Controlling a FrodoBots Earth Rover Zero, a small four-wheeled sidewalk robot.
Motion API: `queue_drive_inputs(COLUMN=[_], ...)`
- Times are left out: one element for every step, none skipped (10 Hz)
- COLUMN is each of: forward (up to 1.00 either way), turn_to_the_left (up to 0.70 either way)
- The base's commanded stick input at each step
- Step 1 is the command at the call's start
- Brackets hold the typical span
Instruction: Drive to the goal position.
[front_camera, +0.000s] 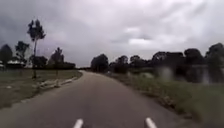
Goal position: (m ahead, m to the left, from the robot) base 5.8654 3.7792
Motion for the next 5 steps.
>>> queue_drive_inputs(forward=[0.84,0.84,0.84,0.84,0.84], turn_to_the_left=[0.03,0.03,0.03,0.03,0.03])
